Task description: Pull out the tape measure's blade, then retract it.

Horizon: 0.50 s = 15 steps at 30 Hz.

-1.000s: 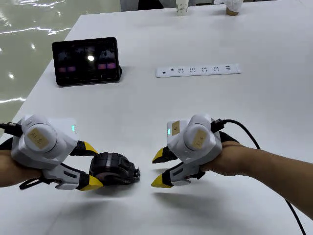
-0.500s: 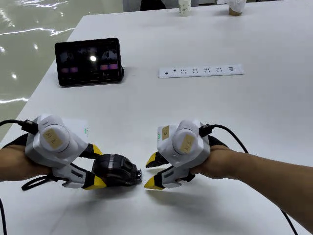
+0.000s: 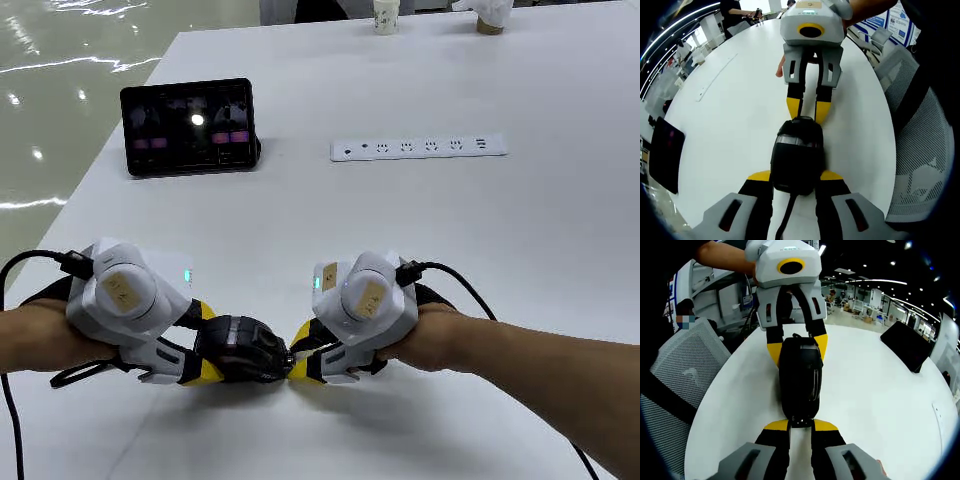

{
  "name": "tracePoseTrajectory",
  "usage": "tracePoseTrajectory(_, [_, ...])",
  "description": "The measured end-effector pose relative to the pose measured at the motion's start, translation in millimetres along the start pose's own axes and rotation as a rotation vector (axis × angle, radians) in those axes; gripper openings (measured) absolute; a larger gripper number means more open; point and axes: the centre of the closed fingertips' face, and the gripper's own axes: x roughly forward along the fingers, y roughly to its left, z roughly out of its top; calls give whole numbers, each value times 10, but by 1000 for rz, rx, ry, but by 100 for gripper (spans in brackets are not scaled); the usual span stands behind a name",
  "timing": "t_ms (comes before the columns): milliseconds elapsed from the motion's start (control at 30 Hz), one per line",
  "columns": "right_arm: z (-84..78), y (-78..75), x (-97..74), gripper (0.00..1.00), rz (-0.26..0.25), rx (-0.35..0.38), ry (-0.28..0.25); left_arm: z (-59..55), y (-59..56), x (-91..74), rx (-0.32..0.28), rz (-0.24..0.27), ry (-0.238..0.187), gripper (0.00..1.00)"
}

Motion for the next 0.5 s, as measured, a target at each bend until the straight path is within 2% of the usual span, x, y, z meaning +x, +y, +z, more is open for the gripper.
tracePoseTrajectory(100, [6,0,10,12,4,-4,1,6,-5,2,-9,-9,-1,26])
tracePoseTrajectory(167, [2,-2,7,12,6,29,-2,10,-9,0,-10,-11,1,26])
tracePoseTrajectory(267, [-5,4,10,12,-1,-6,-7,6,-8,-2,-14,-10,2,26])
tracePoseTrajectory(333, [-2,2,7,11,-4,10,-8,7,-13,-3,-18,-9,4,26])
tracePoseTrajectory(500, [-1,5,0,9,-3,-22,-3,-8,-5,1,-18,-6,9,26])
